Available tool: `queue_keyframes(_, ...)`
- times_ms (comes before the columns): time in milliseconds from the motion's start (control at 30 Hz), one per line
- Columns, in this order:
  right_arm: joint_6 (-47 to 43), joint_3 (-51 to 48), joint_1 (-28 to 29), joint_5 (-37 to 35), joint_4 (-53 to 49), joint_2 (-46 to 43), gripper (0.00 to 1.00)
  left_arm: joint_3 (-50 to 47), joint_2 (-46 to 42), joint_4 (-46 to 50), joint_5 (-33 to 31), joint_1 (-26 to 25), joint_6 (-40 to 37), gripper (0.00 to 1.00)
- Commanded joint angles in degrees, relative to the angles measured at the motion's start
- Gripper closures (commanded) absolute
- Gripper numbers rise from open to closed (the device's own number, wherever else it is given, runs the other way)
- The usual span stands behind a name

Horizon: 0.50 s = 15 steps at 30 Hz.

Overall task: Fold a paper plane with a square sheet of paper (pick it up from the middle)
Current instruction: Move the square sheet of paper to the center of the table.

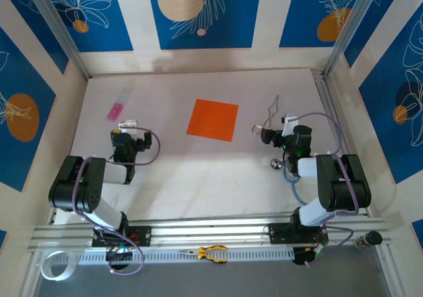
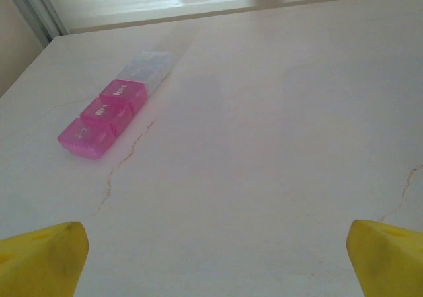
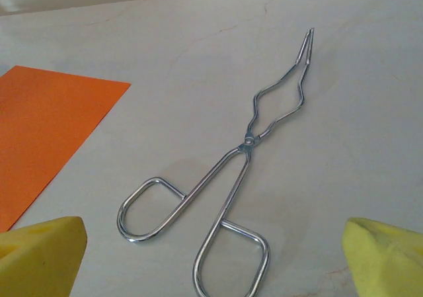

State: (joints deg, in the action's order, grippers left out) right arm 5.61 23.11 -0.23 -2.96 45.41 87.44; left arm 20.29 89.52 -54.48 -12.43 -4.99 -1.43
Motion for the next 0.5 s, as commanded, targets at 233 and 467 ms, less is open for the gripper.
queue_keyframes(233, -0.07, 0.99, -0.19, 0.59, 0.27, -0.25, 0.01, 0.07, 0.06, -1.6, 0.68, 0.07, 0.37, 0.0)
queue_keyframes(467, 0.06, 1.16, -0.3, 0.68, 0.0, -0.07, 0.01, 0.17, 0.22, -1.42, 0.65, 0.08, 0.37, 0.0)
